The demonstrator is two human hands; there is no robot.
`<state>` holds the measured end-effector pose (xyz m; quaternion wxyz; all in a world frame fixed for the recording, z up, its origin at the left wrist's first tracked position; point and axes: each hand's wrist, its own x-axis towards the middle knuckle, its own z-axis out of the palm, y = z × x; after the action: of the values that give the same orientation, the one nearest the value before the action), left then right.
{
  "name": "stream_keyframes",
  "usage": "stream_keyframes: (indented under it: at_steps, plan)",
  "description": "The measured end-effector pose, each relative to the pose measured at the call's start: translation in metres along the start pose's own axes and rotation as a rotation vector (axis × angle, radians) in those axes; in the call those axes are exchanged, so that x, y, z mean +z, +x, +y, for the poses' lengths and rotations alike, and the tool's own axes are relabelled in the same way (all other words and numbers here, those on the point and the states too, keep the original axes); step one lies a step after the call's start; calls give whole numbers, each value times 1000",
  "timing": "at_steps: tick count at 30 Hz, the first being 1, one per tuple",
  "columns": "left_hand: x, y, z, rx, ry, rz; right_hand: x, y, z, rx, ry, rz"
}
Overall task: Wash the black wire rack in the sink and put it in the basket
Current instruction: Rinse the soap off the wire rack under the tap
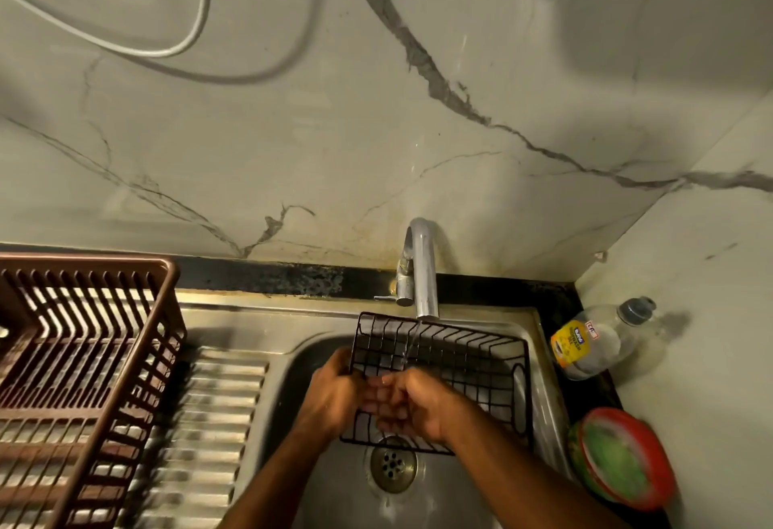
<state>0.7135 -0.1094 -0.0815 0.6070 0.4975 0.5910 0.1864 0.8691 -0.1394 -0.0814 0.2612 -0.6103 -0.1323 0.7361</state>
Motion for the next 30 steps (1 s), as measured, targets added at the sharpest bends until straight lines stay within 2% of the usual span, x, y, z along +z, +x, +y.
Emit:
stream_keyframes:
  at_steps: [2,4,5,7,10,12,13,15,17,18,19,23,25,28,30]
  plan:
    - [0,-2,-2,3,21,1,-4,3,-5,-36,-80,143]
    - [4,-6,-2,5,6,-19,-6,8,-15,-215,88,426]
    - [5,-7,-3,4,-6,-18,-7,12,-21,-273,229,467]
    - [4,-7,-2,30,-10,-16,-1,10,-24,-266,402,271]
    - [-4,1,0,60,-37,19,5,5,-9,-29,97,-52]
    - [-5,3,-1,53,-10,30,-3,5,-7,49,-80,-83]
    - [-6,3,-1,45,-6,36,-9,5,-10,36,-164,8]
    - [-8,1,-4,22,4,56,-22,7,-18,-120,-370,356]
    - [-12,-3,-4,23,10,94,-39,5,-20,-293,-756,770]
    - [-14,-6,-3,16,8,110,-45,5,-17,-314,-912,852]
    - [-15,-7,-1,16,10,120,-46,6,-12,-288,-980,829]
    - [-5,-13,10,11,69,98,-6,11,8,-185,-1086,382]
    - [-3,-12,13,50,111,44,15,18,5,-236,-1074,303]
    - [-7,-10,15,86,216,-12,15,23,-16,-334,-608,175]
    - [-11,-7,15,67,173,3,4,14,-25,-356,-254,111]
